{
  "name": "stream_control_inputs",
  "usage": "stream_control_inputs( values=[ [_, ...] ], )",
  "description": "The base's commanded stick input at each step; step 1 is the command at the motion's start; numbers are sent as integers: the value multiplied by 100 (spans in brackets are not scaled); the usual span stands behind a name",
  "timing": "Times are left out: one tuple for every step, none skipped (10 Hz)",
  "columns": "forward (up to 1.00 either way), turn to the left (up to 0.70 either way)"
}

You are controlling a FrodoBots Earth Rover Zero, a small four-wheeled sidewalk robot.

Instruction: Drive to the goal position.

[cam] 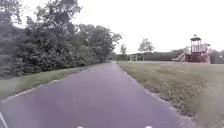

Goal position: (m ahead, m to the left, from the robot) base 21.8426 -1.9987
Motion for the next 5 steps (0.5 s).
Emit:
stream_control_inputs(
  values=[
    [70, 0],
    [70, 0],
    [70, 0],
    [70, 0],
    [70, 0]
  ],
)
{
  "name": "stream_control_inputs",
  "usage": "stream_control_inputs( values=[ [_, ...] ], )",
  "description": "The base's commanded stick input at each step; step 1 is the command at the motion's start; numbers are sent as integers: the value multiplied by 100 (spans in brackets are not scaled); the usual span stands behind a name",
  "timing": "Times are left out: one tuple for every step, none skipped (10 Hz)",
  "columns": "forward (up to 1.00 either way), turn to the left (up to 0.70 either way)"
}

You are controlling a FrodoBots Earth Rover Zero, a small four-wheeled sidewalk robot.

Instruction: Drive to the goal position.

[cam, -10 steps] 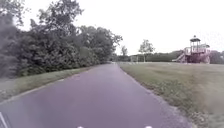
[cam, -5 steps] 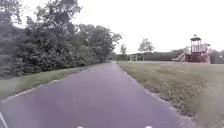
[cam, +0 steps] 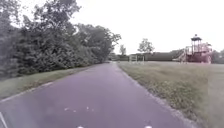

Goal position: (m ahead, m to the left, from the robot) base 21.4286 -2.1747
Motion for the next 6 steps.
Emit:
stream_control_inputs(
  values=[
    [70, 0],
    [70, 0],
    [70, 0],
    [70, 0],
    [70, 0],
    [70, 0]
  ],
)
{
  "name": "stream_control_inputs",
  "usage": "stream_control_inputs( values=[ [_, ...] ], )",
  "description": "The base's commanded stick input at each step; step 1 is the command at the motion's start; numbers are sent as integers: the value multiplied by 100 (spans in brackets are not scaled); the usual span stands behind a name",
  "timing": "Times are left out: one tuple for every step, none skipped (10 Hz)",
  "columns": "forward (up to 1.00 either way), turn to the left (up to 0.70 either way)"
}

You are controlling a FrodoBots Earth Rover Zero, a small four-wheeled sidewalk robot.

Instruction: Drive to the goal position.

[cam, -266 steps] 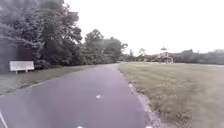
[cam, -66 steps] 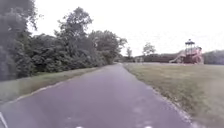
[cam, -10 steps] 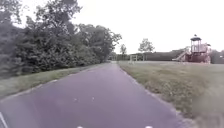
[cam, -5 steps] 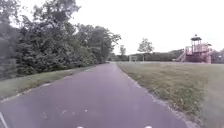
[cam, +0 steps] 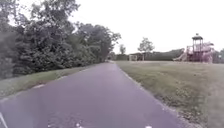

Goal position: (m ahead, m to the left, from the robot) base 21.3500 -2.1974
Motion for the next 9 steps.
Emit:
stream_control_inputs(
  values=[
    [70, 0],
    [70, 0],
    [70, 0],
    [70, 0],
    [70, 0],
    [70, 0],
    [70, 0],
    [70, 0],
    [70, 0]
  ],
)
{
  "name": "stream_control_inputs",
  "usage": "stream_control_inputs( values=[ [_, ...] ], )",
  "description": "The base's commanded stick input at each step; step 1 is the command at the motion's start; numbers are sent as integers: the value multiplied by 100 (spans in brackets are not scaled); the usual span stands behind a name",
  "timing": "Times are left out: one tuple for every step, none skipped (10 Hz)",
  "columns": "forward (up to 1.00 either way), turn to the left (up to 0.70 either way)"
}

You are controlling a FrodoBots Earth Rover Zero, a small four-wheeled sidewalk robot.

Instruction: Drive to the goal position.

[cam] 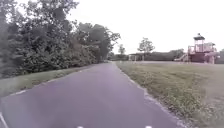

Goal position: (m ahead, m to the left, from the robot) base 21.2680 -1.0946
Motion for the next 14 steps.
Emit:
stream_control_inputs(
  values=[
    [70, 0],
    [70, 0],
    [70, 0],
    [70, 0],
    [70, -1],
    [70, -1],
    [70, -1],
    [70, -1],
    [70, -1],
    [70, -1],
    [70, -1],
    [70, -1],
    [70, -1],
    [70, -1]
  ],
)
